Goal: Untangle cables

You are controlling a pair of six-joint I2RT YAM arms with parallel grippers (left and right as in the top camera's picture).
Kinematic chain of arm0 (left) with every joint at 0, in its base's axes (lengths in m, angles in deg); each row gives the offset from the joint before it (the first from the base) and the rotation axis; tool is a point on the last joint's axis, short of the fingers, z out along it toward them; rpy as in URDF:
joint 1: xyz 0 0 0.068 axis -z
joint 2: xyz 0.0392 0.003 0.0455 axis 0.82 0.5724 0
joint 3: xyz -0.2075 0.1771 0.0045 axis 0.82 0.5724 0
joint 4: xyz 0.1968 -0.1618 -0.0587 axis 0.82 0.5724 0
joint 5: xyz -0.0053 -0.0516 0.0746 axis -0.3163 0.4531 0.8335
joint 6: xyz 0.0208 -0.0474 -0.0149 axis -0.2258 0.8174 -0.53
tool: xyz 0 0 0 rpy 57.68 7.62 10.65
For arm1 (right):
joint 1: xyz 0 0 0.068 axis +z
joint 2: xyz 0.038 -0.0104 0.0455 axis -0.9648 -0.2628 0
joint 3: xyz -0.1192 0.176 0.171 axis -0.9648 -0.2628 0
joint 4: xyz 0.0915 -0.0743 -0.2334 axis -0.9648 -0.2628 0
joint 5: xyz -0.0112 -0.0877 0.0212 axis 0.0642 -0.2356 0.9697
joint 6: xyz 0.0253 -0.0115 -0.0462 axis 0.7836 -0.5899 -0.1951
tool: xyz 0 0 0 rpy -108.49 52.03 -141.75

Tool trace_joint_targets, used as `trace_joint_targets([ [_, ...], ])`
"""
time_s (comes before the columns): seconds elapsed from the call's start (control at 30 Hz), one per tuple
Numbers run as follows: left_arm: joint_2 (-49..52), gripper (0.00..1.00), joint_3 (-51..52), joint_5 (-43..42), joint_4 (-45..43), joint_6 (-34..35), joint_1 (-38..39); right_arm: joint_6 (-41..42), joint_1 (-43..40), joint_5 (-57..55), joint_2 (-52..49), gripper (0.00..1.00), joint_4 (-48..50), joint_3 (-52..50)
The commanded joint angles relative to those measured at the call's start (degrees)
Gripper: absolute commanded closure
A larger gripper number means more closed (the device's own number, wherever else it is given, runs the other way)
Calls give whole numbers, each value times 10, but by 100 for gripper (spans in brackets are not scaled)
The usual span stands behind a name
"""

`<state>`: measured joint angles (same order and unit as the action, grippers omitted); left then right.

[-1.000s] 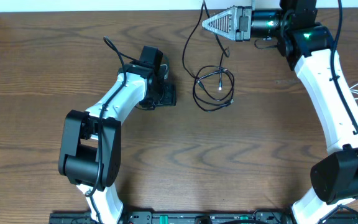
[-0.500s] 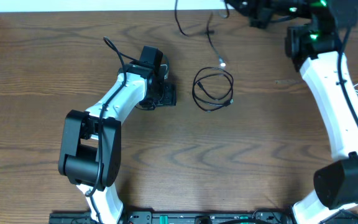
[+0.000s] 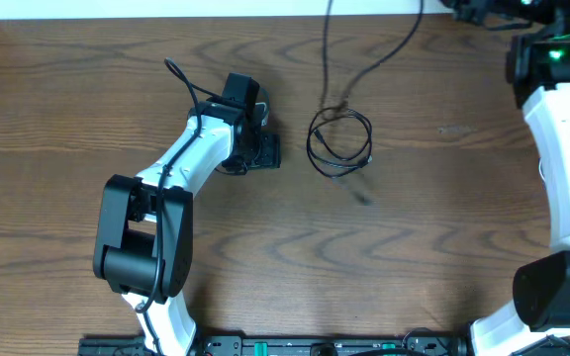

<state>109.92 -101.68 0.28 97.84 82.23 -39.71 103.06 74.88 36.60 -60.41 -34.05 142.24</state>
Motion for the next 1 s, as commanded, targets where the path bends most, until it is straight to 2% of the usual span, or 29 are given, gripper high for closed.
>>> trace_joint_targets([
  [0.0,8,34,2,7,2,1,-2,5,-21,-7,4,98,-6,4],
  [0.27,8,34,2,7,2,1,-2,5,-53,-1,4,98,-55,4],
  [0.73,8,34,2,7,2,1,-2,5,-94,109,4,99,-68,4],
  [0.97,8,34,2,7,2,1,-2,5,-123,134,4,99,-126,4],
])
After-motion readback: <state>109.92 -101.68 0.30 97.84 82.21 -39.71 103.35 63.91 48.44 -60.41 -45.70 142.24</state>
